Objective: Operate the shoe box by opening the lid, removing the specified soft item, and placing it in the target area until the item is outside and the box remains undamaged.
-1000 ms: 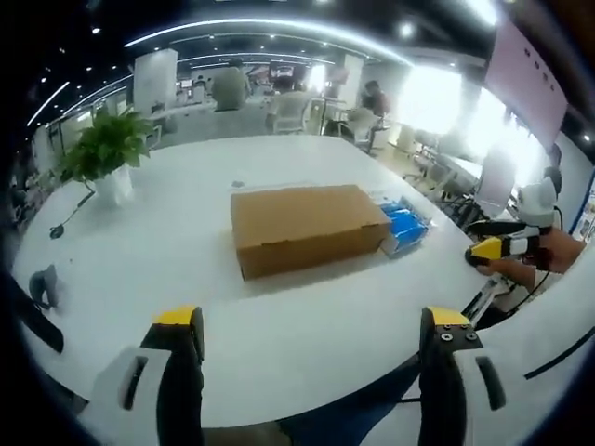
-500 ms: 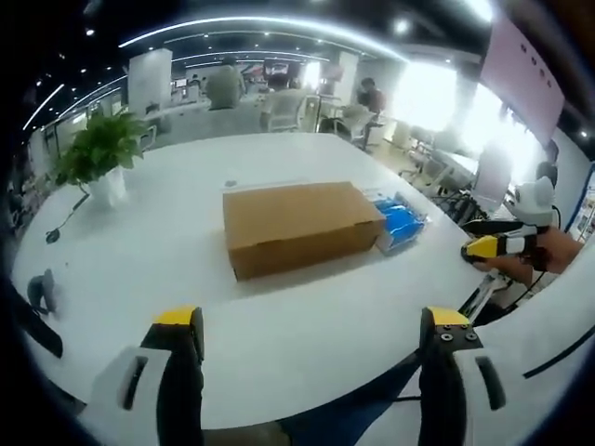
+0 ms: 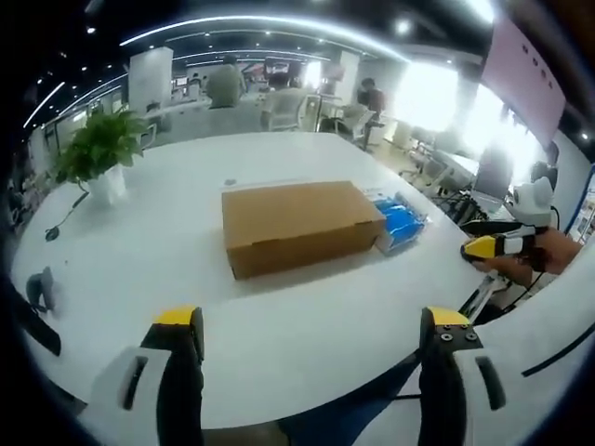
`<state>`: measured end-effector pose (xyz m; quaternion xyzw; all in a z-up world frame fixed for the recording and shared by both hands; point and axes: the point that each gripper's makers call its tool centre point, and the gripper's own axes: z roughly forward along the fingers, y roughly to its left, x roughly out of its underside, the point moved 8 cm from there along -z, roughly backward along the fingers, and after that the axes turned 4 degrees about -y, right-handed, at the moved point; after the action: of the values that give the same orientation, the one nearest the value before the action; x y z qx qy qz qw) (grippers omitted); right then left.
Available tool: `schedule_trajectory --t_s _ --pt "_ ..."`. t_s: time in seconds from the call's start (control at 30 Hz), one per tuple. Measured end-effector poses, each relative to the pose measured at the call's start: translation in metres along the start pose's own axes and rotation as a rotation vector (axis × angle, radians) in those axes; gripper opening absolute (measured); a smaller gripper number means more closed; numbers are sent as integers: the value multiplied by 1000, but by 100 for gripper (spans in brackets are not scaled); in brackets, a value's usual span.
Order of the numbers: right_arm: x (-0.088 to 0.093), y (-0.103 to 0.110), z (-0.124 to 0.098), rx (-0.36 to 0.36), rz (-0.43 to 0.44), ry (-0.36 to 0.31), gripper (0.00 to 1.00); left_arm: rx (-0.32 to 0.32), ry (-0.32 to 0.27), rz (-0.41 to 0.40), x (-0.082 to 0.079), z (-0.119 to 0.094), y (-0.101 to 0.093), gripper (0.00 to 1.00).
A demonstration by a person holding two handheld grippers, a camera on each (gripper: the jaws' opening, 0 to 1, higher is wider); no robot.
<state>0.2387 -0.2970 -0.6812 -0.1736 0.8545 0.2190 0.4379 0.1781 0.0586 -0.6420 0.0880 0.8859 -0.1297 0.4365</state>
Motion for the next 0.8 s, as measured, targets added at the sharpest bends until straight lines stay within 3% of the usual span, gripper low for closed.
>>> schedule_trajectory --t_s 0.2,0.53,0.8 --pt "1 4 2 -5 0 14 91 5 3 6 -1 0 0 99" --pt "-10 3 4 1 -12 -16 91 16 -6 29 -8 5 2 99" --pt "-5 2 6 10 -2 -9 90 19 -1 29 -8 4 1 99"
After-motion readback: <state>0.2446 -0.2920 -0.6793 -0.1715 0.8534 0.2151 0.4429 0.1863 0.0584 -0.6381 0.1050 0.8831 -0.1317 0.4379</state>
